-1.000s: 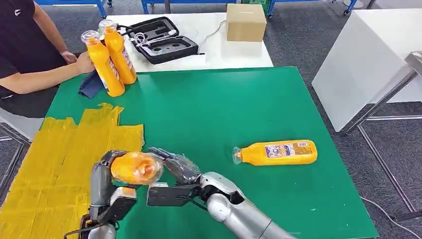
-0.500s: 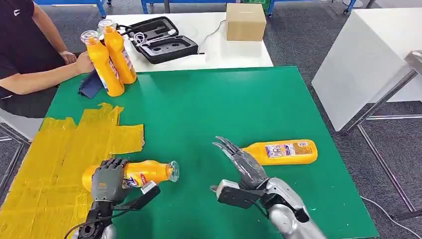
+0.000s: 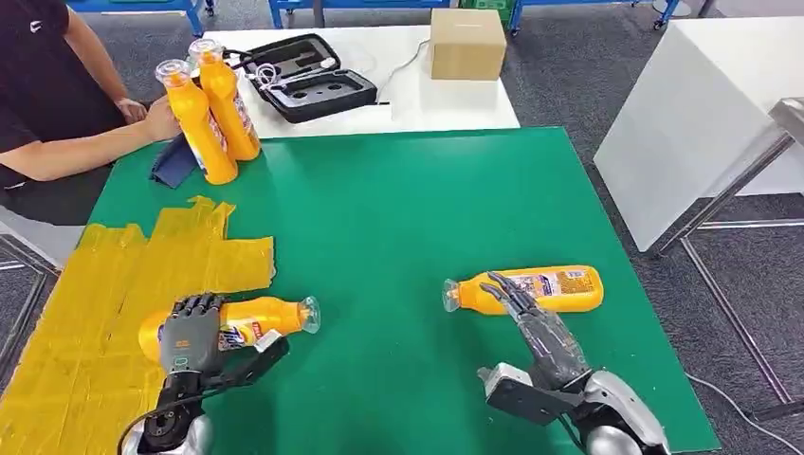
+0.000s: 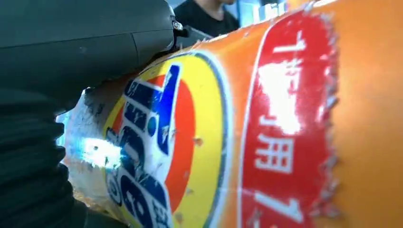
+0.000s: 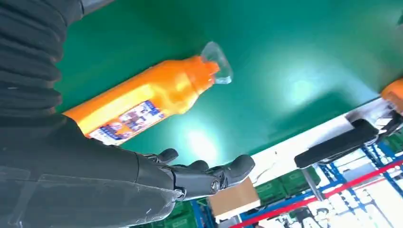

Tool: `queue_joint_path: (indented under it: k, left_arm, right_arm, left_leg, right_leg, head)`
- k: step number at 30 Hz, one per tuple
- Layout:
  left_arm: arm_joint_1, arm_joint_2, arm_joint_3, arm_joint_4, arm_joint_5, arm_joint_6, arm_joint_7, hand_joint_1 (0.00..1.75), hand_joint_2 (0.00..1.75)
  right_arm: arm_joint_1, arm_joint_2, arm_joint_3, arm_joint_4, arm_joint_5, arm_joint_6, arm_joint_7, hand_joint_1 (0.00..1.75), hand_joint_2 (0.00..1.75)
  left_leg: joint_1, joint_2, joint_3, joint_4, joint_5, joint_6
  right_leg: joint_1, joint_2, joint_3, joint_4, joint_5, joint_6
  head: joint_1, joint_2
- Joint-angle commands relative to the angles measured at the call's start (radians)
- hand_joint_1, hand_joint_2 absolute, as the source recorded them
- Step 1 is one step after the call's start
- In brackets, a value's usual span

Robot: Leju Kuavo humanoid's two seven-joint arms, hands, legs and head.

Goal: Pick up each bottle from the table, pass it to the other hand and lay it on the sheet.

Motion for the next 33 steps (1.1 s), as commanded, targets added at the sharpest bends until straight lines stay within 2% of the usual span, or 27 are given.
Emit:
queue_joint_path:
  k: [1, 6, 10, 11, 14, 17, 22, 25, 27, 31, 33]
  left_arm:
    - [-0.031, 0.043, -0.02, 0.096, -0.018, -0.012, 0.017, 0.0, 1.75]
    - [-0.029, 0.042, -0.009, 0.075, -0.018, -0.021, 0.03, 0.0, 1.75]
    - [-0.018, 0.005, 0.055, 0.036, 0.053, -0.08, -0.116, 0.0, 1.75]
    - [-0.013, 0.0, 0.059, 0.022, 0.089, -0.08, -0.15, 0.0, 0.0]
    - [0.01, -0.009, 0.047, -0.032, 0.199, -0.095, -0.24, 0.0, 0.0]
    - [0.012, -0.009, 0.046, -0.038, 0.199, -0.096, -0.24, 0.0, 0.0]
    - [0.058, -0.014, 0.039, -0.152, 0.271, 0.016, -0.303, 0.0, 0.0]
    - [0.074, -0.019, 0.044, -0.182, 0.294, 0.059, -0.32, 0.0, 0.0]
    - [0.089, -0.035, 0.069, -0.228, 0.392, 0.117, -0.369, 0.0, 0.0]
    - [0.135, -0.061, 0.115, -0.366, 0.622, 0.128, -0.519, 0.0, 0.0]
    - [0.135, -0.061, 0.115, -0.366, 0.622, 0.128, -0.519, 0.0, 0.0]
  right_arm:
    - [0.015, -0.002, -0.045, -0.018, -0.002, 0.009, -0.001, 0.0, 1.75]
    - [0.015, -0.016, -0.048, -0.02, 0.012, 0.015, 0.002, 0.0, 1.75]
    - [-0.035, 0.006, -0.108, 0.04, 0.017, 0.022, 0.012, 0.0, 1.75]
    - [-0.053, 0.013, -0.119, 0.064, 0.019, 0.025, 0.013, 0.0, 1.75]
    - [-0.113, 0.028, -0.143, 0.149, 0.043, 0.028, 0.026, 0.0, 1.75]
    - [-0.121, 0.028, -0.146, 0.161, 0.042, 0.028, 0.026, 0.0, 1.75]
    - [-0.143, 0.013, -0.183, 0.214, 0.047, 0.03, 0.034, 0.0, 1.75]
    - [-0.132, 0.016, -0.195, 0.211, 0.043, 0.034, 0.032, 0.0, 1.75]
    - [-0.114, 0.01, -0.196, 0.196, 0.043, 0.034, 0.031, 0.0, 1.75]
    - [-0.109, -0.02, -0.199, 0.198, 0.058, 0.039, 0.048, 0.0, 1.75]
    - [-0.109, -0.02, -0.199, 0.198, 0.058, 0.039, 0.048, 0.0, 1.75]
  left_leg:
    - [0.0, 0.001, 0.0, -0.001, 0.001, 0.0]
    - [0.0, 0.001, 0.0, 0.0, 0.001, 0.0]
    - [0.0, 0.003, 0.0, 0.0, 0.001, 0.0]
    - [-0.001, 0.003, 0.0, 0.0, 0.001, 0.0]
    - [-0.001, 0.005, 0.0, -0.001, 0.001, 0.0]
    - [0.0, 0.005, 0.0, -0.001, 0.002, 0.001]
    - [-0.001, 0.003, 0.0, 0.0, 0.002, 0.002]
    - [-0.002, 0.003, -0.001, 0.0, 0.002, 0.002]
    - [-0.002, 0.002, -0.002, 0.0, 0.002, 0.002]
    - [-0.002, 0.003, -0.004, 0.001, 0.001, 0.002]
    - [-0.002, 0.003, -0.005, 0.002, 0.001, 0.002]
  right_leg:
    - [0.0, -0.001, 0.0, 0.0, 0.0, 0.0]
    - [0.0, 0.0, 0.0, 0.0, 0.0, 0.0]
    - [0.0, 0.001, -0.001, 0.001, 0.001, 0.0]
    - [-0.001, 0.001, 0.0, 0.001, 0.001, 0.0]
    - [0.0, 0.003, 0.0, 0.0, 0.002, 0.0]
    - [0.0, 0.003, 0.0, -0.001, 0.002, 0.0]
    - [-0.001, 0.002, 0.001, 0.0, 0.001, 0.0]
    - [-0.001, 0.001, 0.0, 0.0, 0.001, 0.0]
    - [-0.001, 0.0, -0.001, 0.0, 0.001, 0.0]
    - [-0.001, 0.0, -0.003, 0.001, 0.0, 0.0]
    - [-0.001, 0.001, -0.004, 0.001, 0.0, 0.0]
  head:
    - [0.0, 0.0]
    - [0.0, 0.0]
    - [0.0, 0.0]
    - [0.0, 0.0]
    - [0.0, 0.0]
    - [0.0, 0.0]
    - [0.0, 0.0]
    - [0.0, 0.0]
    - [0.0, 0.0]
    - [0.0, 0.0]
    - [0.0, 0.0]
